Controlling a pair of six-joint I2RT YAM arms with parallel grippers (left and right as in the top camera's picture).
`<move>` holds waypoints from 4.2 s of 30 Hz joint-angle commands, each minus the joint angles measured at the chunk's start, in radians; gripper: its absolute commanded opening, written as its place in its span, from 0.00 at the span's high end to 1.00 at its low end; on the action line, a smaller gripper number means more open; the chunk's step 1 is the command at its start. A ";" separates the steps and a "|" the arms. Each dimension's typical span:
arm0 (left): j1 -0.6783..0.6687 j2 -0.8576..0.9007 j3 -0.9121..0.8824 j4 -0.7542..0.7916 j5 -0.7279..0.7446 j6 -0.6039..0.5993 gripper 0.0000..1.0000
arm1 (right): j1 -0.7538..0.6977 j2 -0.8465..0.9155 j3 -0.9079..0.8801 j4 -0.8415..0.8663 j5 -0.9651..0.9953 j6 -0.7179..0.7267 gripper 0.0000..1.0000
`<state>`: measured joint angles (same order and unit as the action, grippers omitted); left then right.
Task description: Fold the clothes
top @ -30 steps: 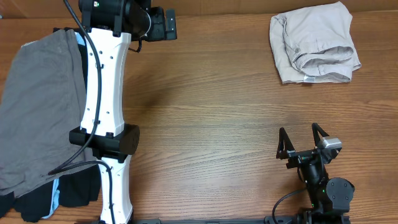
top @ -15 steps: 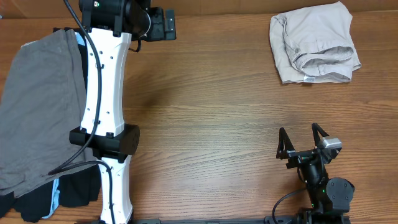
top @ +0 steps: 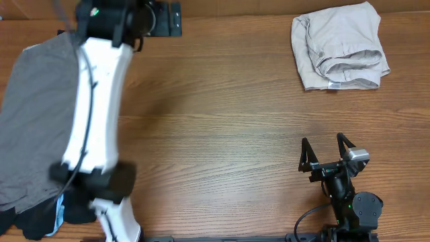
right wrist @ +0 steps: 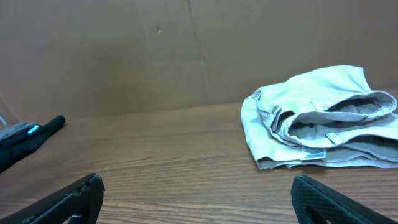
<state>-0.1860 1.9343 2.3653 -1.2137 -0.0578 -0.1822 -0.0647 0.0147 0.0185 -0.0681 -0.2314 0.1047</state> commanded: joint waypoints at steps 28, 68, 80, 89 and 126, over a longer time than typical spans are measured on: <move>0.316 -1.633 -2.026 1.166 0.258 0.238 0.00 | 0.005 -0.012 -0.010 0.008 0.006 0.001 0.00; 0.278 -1.931 -2.361 1.150 0.206 0.194 0.00 | 0.005 -0.012 -0.010 0.008 0.006 0.001 0.00; 0.278 -1.931 -2.361 1.150 0.205 0.194 0.00 | 0.005 -0.012 -0.010 0.008 0.006 0.001 0.00; 0.278 -1.931 -2.361 1.150 0.205 0.194 0.00 | 0.005 -0.012 -0.010 0.008 0.006 0.001 0.00; 0.278 -1.931 -2.361 1.150 0.205 0.194 0.00 | 0.005 -0.012 -0.010 0.008 0.006 0.001 0.00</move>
<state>0.1043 0.0158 0.0109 -0.0639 0.1566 0.0254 -0.0647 0.0147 0.0185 -0.0677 -0.2314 0.1043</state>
